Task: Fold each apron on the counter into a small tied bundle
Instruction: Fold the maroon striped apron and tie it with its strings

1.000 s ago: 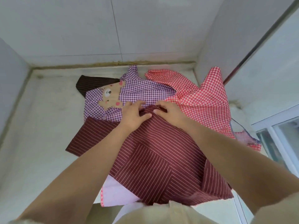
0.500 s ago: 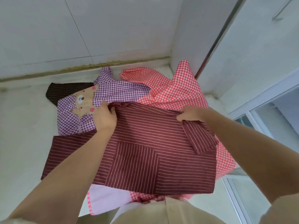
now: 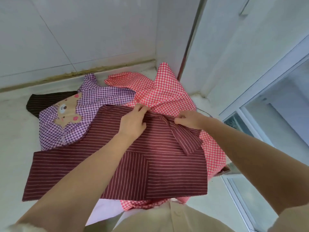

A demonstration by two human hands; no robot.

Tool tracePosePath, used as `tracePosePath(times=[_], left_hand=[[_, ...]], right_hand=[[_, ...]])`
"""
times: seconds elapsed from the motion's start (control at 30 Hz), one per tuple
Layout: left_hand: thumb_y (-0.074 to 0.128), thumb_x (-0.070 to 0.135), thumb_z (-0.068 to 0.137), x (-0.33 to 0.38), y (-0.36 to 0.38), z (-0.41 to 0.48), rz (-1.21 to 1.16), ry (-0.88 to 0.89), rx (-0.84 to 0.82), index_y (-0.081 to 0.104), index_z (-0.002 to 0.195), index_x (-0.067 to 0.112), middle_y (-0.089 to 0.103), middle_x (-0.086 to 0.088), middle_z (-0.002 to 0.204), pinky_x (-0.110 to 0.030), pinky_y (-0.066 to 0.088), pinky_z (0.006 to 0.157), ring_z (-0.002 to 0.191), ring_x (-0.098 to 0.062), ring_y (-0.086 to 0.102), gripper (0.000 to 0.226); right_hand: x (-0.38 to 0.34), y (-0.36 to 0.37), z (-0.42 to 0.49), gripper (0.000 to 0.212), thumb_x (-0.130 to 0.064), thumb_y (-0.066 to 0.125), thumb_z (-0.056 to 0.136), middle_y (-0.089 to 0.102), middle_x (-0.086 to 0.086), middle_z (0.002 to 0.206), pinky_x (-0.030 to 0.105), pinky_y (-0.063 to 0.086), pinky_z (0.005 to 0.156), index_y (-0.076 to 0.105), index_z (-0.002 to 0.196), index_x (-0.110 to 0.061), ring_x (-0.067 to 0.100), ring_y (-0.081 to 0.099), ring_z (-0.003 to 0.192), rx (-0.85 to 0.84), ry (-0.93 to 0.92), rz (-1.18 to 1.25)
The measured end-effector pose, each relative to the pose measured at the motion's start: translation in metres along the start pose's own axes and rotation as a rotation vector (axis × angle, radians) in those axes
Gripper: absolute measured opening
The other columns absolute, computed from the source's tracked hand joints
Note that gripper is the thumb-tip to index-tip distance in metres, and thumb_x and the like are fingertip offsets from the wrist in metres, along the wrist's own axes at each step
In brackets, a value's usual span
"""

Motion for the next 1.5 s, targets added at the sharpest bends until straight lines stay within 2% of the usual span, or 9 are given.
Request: tracePosePath(times=[0.17, 0.3, 0.47, 0.6, 0.87, 0.97, 1.13, 1.33, 1.5], left_hand=[[0.065, 0.016, 0.086, -0.001, -0.004, 0.007, -0.061, -0.036, 0.068, 0.058, 0.112, 0.018, 0.043, -0.001, 0.133, -0.030, 0.042, 0.060, 0.086, -0.022, 0.061, 0.027], [0.068, 0.017, 0.085, -0.001, -0.007, 0.013, -0.090, -0.107, 0.097, 0.054, 0.101, 0.017, 0.040, -0.005, 0.130, -0.031, 0.043, 0.059, 0.069, -0.015, 0.052, 0.021], [0.068, 0.013, 0.085, 0.010, -0.002, 0.014, -0.096, -0.063, 0.107, 0.059, 0.099, 0.014, 0.044, -0.005, 0.118, -0.030, 0.045, 0.060, 0.074, -0.016, 0.053, 0.017], [0.067, 0.012, 0.085, 0.012, 0.010, 0.017, -0.059, -0.038, 0.043, 0.062, 0.112, 0.013, 0.044, -0.004, 0.120, -0.027, 0.042, 0.063, 0.080, -0.013, 0.050, 0.028], [0.068, 0.022, 0.085, 0.007, 0.012, 0.015, -0.058, -0.083, 0.011, 0.062, 0.093, 0.016, 0.049, 0.003, 0.107, -0.029, 0.041, 0.062, 0.081, -0.015, 0.053, 0.012], [0.064, 0.028, 0.087, 0.002, 0.009, 0.018, -0.066, -0.096, -0.008, 0.061, 0.096, 0.020, 0.062, 0.005, 0.090, -0.029, 0.038, 0.065, 0.081, -0.016, 0.059, 0.012], [0.064, 0.031, 0.089, -0.001, 0.003, 0.027, -0.054, -0.096, 0.019, 0.066, 0.103, 0.019, 0.070, 0.001, 0.096, -0.032, 0.048, 0.070, 0.090, -0.020, 0.064, 0.019], [0.063, 0.032, 0.090, -0.002, 0.006, 0.034, -0.009, -0.133, 0.010, 0.068, 0.099, 0.019, 0.071, 0.001, 0.094, -0.032, 0.048, 0.069, 0.088, -0.019, 0.064, 0.017], [0.067, 0.028, 0.089, 0.018, 0.042, 0.030, -0.142, -0.041, -0.364, 0.070, 0.098, 0.021, 0.065, 0.010, 0.081, -0.028, 0.051, 0.067, 0.067, -0.012, 0.066, 0.012]], right_hand=[[0.047, -0.034, -0.009, 0.028, -0.024, 0.055, 0.093, 0.050, 0.000, 0.068, 0.027, 0.040, 0.060, 0.053, 0.068, -0.011, 0.021, 0.054, 0.072, 0.190, 0.065, -0.037], [0.071, -0.075, -0.032, 0.006, -0.019, 0.061, 0.089, 0.055, -0.001, 0.097, 0.035, 0.050, 0.081, 0.063, 0.095, -0.018, 0.017, 0.057, 0.087, 0.718, 0.080, 0.215], [0.025, -0.027, -0.021, 0.020, -0.038, 0.058, 0.095, 0.065, -0.007, 0.104, 0.033, 0.052, 0.093, 0.061, 0.105, -0.022, 0.009, 0.061, 0.094, 0.309, -0.152, 0.294], [-0.001, 0.034, -0.016, 0.070, -0.066, 0.063, 0.080, 0.052, -0.002, 0.134, 0.043, 0.045, 0.103, 0.043, 0.133, -0.024, 0.016, 0.055, 0.117, 0.075, -0.157, 0.162], [0.016, 0.051, -0.008, 0.071, -0.033, 0.071, 0.082, 0.043, 0.007, 0.132, 0.039, 0.046, 0.096, 0.030, 0.137, -0.016, 0.025, 0.052, 0.117, 0.394, -0.044, -0.142], [0.010, 0.029, -0.019, 0.076, -0.045, 0.069, 0.079, 0.039, 0.007, 0.138, 0.039, 0.043, 0.096, 0.033, 0.139, -0.015, 0.022, 0.047, 0.117, 0.559, -0.180, -0.110], [0.010, 0.022, -0.023, 0.068, -0.031, 0.065, 0.081, 0.048, 0.005, 0.133, 0.039, 0.040, 0.101, 0.035, 0.140, -0.016, 0.024, 0.051, 0.120, 0.545, -0.292, -0.223], [0.009, 0.017, -0.026, 0.095, -0.076, 0.058, 0.076, 0.038, 0.003, 0.146, 0.040, 0.029, 0.112, 0.028, 0.145, -0.018, 0.020, 0.039, 0.132, 0.405, -0.318, -0.110], [-0.014, 0.026, -0.008, 0.081, -0.066, 0.059, 0.081, 0.044, 0.002, 0.139, 0.041, 0.032, 0.109, 0.034, 0.141, -0.018, 0.019, 0.042, 0.128, 0.460, -0.215, 0.030]])
Point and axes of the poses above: each hand's wrist, its own z-axis towards the middle knuckle, its own y-axis out of the palm, x = y × z, the point moved 10 cm from there along z, towards the middle knuckle
